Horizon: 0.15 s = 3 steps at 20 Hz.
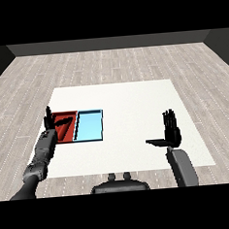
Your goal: Pick the red can and put it in the red box
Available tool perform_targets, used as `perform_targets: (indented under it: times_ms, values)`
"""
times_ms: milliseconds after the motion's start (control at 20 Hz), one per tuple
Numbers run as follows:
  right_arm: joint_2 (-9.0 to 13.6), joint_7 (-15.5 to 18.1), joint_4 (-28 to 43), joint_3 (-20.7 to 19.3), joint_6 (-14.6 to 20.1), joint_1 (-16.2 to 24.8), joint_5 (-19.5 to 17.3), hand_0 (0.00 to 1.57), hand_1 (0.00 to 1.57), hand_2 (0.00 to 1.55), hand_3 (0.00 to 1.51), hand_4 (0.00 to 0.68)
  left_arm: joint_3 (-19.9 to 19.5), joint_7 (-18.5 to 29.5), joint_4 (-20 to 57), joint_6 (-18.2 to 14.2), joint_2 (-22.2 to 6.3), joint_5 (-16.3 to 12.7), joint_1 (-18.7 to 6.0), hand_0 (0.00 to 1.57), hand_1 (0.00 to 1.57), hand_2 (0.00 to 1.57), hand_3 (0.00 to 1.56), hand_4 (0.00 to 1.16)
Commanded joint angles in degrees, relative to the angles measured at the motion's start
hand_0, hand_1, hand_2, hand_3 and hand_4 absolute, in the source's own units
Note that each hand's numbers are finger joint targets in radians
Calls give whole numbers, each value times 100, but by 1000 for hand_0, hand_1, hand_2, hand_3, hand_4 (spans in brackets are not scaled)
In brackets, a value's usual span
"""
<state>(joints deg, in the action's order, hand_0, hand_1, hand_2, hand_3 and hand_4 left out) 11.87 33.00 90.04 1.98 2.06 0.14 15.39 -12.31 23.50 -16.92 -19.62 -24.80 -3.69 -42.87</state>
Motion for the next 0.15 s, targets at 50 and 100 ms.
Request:
perform_targets:
  times_ms: [50, 100]
  values:
    - [37, -48, -11, 24, -96, -122, 16, 0, 0, 0, 0, 0, -358, 1460, -1208, 616, 513, -578, 26, 0, 0, 0, 0, 0]
    - [-112, -5, -49, 158, -64, -75, -35, 0, 0, 0, 0, 0, -344, 1671, -1410, 770, 496, -618, 347, 0, 0, 0, 0, 0]
